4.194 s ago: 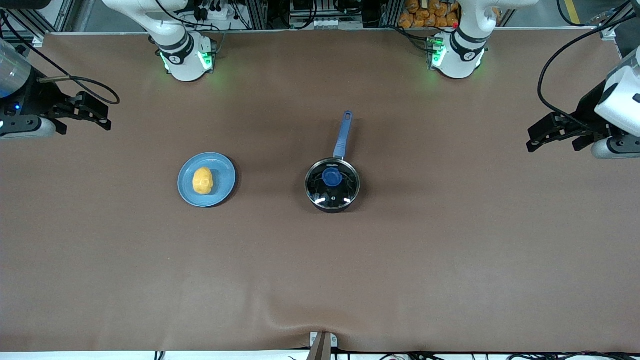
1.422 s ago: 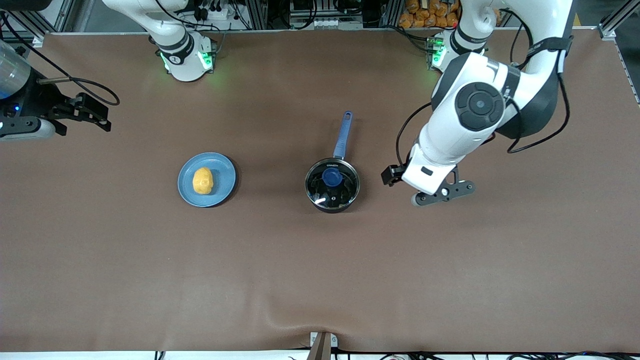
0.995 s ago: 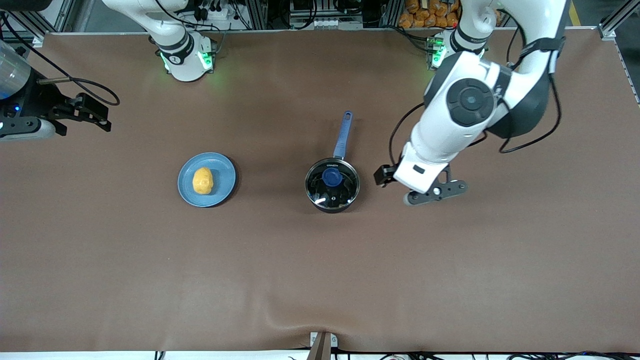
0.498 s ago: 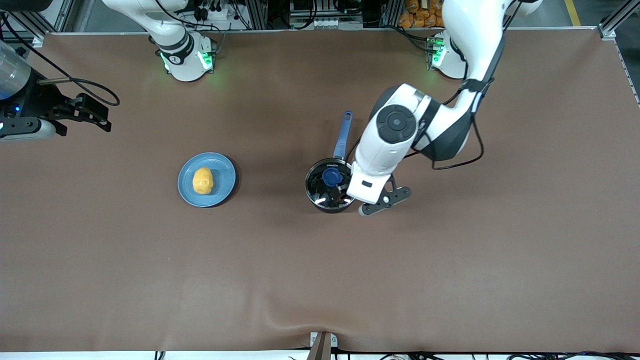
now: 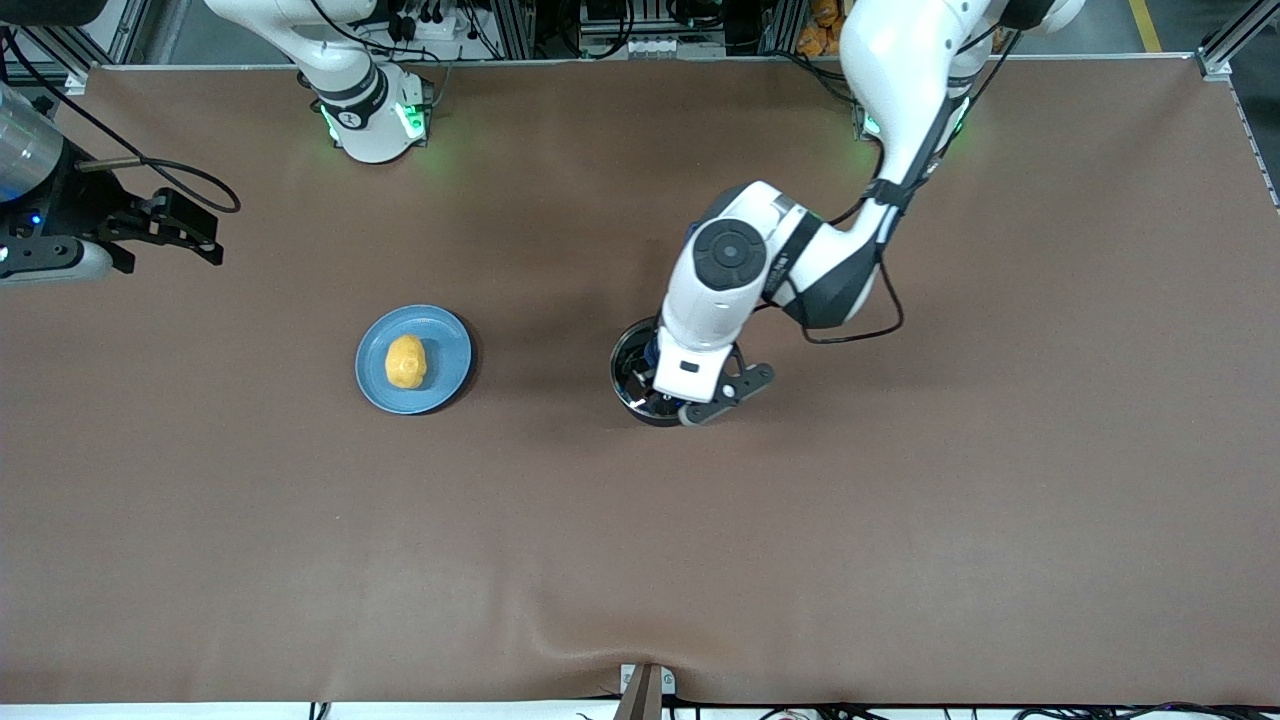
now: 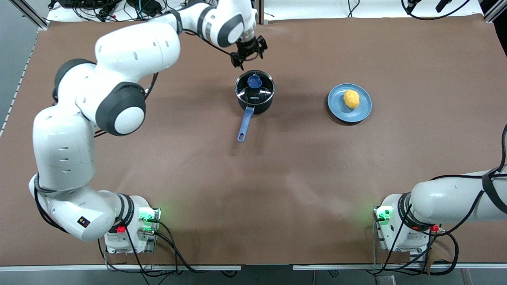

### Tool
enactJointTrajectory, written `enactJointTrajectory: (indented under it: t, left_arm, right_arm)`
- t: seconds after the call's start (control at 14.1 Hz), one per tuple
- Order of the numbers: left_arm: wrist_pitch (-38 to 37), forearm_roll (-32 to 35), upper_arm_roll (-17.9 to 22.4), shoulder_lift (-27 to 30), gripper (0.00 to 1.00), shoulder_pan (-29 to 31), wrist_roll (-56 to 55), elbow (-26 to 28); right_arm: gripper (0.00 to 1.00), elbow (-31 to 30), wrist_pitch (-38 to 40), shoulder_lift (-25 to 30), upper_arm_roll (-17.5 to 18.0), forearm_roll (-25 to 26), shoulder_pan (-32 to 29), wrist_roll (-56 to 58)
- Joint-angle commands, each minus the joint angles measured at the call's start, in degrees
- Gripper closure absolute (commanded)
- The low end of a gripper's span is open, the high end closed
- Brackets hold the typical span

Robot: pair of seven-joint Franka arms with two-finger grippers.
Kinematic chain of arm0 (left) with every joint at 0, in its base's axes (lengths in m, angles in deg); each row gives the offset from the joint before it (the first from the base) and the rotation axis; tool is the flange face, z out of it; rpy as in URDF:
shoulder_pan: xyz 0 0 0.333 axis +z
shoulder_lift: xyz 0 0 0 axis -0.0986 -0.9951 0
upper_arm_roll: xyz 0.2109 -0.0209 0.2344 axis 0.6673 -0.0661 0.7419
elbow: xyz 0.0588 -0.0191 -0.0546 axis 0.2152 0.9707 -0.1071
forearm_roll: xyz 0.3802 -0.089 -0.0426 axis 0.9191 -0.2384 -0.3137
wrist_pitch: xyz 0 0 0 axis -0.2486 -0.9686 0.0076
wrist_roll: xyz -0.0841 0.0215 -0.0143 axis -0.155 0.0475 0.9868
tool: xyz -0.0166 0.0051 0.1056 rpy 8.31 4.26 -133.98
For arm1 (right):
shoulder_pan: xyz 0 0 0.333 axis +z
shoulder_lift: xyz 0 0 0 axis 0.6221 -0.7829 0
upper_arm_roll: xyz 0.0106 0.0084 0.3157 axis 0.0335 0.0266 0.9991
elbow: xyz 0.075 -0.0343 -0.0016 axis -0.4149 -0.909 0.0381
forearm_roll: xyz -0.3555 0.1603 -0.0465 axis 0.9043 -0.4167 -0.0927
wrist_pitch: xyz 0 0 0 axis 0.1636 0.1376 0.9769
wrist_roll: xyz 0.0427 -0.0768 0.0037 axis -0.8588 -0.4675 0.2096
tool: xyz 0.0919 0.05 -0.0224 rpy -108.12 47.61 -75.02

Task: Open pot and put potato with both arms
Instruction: 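Reach the left gripper over the saucepan and grasp the blue lid knob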

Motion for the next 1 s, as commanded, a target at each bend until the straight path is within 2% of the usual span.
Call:
enactJointTrajectory:
  t: [0.0, 0.21, 0.43, 0.5, 0.92]
  left_arm:
    - [0.38, 1.54, 0.85, -2.03, 0.00, -2.57, -1.09, -1.61]
    - [0.29, 4.09, 0.76, -3.17, 0.00, -3.63, -0.92, -1.35]
    - [-3.64, 7.61, 0.59, -2.83, 0.00, -4.24, -0.04, -1.26]
    - [-5.58, 7.44, 0.59, -2.74, 0.00, -4.25, 0.31, -1.35]
    - [-5.95, 7.44, 0.32, -3.09, 0.00, -4.33, 1.10, -1.26]
  right_arm:
    - [0.00, -0.26, -0.55, 0.21, 0.05, -0.81, -0.24, 0.63]
    - [0.00, -0.26, -0.46, 0.21, 0.05, -0.81, -0.24, 0.63]
    - [0.00, -0.26, -0.55, 0.21, 0.05, -0.81, -0.24, 0.63]
    - [0.00, -0.26, -0.55, 0.21, 0.05, -0.81, -0.24, 0.63]
    - [0.00, -0.26, -0.55, 0.21, 0.05, -0.81, -0.15, 0.63]
